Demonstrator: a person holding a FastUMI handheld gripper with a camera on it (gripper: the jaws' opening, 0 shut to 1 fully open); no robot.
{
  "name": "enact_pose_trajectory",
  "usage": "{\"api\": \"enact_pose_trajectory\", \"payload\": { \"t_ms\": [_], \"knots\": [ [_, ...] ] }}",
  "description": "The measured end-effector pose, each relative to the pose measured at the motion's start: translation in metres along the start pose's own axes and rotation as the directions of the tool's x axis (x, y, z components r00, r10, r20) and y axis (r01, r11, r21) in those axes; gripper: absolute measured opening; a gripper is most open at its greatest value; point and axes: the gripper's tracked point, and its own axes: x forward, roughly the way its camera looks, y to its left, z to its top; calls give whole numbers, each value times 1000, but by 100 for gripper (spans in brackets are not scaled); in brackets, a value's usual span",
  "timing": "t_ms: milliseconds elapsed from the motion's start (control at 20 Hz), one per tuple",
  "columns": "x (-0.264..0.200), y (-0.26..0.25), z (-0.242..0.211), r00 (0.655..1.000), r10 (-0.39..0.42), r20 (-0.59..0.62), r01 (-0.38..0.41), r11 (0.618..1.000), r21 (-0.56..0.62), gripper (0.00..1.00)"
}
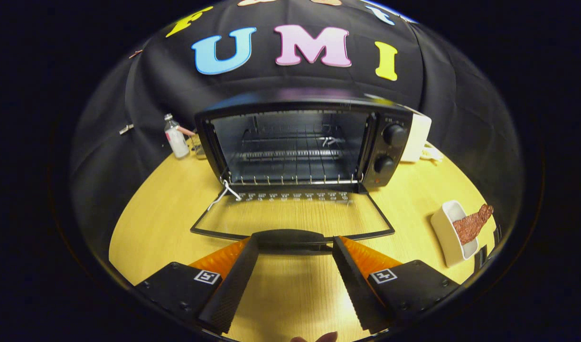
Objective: Open the toaster oven, put the food inside, and close the toaster oven door.
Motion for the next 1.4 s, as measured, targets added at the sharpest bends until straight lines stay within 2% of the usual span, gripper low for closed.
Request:
{"api": "enact_pose_trajectory", "payload": {
  "t_ms": [150,250,400,500,600,800,950,1150,1250,1400],
  "knots": [
    [-12,-12,-2,999,42,-5,-42,999,9,98],
    [-31,-13,5,994,108,-1,-108,994,14,98],
    [-75,-34,27,978,203,54,-203,979,4,98],
    [-105,-59,43,967,236,93,-241,970,43,98],
    [-133,-92,60,962,237,133,-250,964,87,99],
    [-168,-170,70,965,215,152,-227,971,69,99],
    [-165,-229,63,975,200,92,-205,978,39,98],
    [-136,-303,60,982,191,11,-191,977,91,96],
    [-109,-330,52,973,222,-58,-213,968,135,97],
    [-76,-355,40,940,298,-168,-256,938,232,94]
  ]
}}
